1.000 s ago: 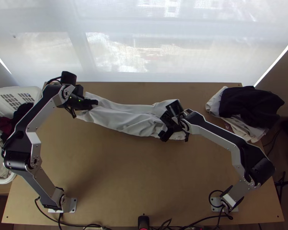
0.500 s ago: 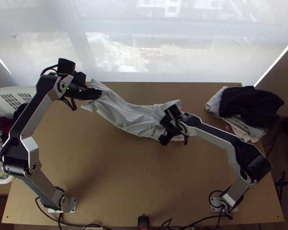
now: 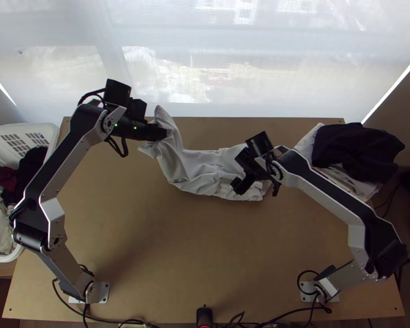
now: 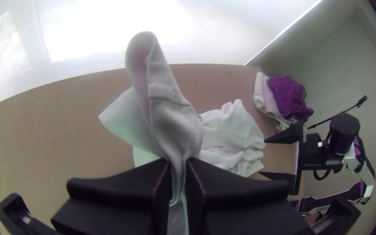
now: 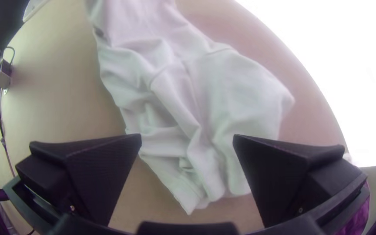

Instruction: Fold the t-shirt

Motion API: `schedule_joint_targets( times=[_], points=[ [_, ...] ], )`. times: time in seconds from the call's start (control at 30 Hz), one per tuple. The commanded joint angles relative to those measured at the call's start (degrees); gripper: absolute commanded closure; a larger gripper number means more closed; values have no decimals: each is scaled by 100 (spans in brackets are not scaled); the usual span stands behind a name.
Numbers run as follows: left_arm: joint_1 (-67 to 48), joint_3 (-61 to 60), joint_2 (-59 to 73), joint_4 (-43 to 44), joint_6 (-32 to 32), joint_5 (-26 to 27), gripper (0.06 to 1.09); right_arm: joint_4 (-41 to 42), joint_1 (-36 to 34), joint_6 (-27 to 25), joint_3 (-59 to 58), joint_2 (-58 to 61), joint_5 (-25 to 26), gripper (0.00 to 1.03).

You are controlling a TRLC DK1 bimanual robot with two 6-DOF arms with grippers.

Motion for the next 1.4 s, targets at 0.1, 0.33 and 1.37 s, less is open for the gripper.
schedule_joint_targets(
  times=[0.1, 0.33, 1.37],
  points=[
    [-623, 321, 293, 505, -436, 307, 105, -941, -1148, -179, 404, -1225, -112, 5],
    [-1317, 638, 680, 1050, -726, 422, 105, -958, -1588, -197, -149, -1709, -112, 5],
    [-2794, 1824, 2983, 2052, -1087, 175, 105, -967, -1886, 6, -633, -2201, -15, 5]
  ],
)
